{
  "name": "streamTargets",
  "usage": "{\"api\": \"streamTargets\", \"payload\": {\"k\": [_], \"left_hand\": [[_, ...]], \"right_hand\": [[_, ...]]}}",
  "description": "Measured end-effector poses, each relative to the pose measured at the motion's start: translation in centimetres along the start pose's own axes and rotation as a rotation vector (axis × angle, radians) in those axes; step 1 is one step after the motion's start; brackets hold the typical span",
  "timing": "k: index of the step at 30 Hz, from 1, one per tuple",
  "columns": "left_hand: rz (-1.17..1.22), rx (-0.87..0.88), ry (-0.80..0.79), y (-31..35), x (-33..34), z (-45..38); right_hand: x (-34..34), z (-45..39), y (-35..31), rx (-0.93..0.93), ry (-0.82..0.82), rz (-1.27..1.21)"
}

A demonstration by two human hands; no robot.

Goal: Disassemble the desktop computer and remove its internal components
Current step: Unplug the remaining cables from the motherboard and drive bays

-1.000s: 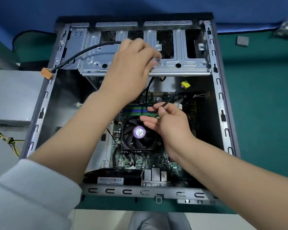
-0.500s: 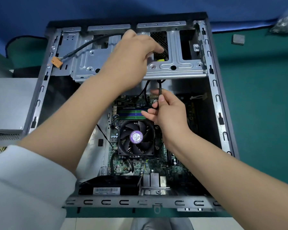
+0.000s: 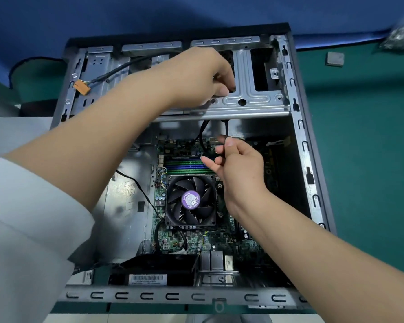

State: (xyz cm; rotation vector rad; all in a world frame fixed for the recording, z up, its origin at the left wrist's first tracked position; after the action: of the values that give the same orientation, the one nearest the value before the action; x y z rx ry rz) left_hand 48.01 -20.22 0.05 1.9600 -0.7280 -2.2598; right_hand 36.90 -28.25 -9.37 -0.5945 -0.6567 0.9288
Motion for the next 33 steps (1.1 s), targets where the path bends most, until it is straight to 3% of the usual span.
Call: {"api": "streamTargets", "payload": {"k": [5, 10, 15, 26, 31, 33], "left_hand": [[0.162, -0.114, 0.069, -0.5, -0.5, -0.4], [0.224, -0.225, 0.239, -1.8, -1.4, 0.2], [0.27, -0.349, 0.359, -4.3, -2.8, 1.3], [-0.286, 0.061, 0.193, -2.3, -3.2, 1.3], [-0.487, 0.163, 0.332, -1.6, -3.4, 0.9], [-0.54, 0.085, 0.421, -2.5, -3.7, 1.1]], "right_hand": [[-0.2, -0.1, -0.3, 0.027, 0.002, -0.054], [-0.6, -0.1, 0.2, -0.033, 0.042, 0.17], [0.3, -0.2, 0.4, 0.179, -0.064, -0.03], [0.9, 0.3, -0.3, 0.126, -0.169, 0.002], [1.2, 0.5, -0.7, 0.027, -0.194, 0.106], [1.2, 0.6, -0.7, -0.024, -0.167, 0.232]]}}
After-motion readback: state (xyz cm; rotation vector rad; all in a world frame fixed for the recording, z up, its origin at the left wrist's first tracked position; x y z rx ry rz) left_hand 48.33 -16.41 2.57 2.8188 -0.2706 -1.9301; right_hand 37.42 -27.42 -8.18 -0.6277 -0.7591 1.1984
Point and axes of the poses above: each hand's wrist, its own z-axis away from the middle knuckle, its own x-axis out of the palm, y = z × x, the point moved 6 cm from there along -z, towards the middle knuckle, and after that the axes turned 8 degrees about y, right-handed, at the moved point
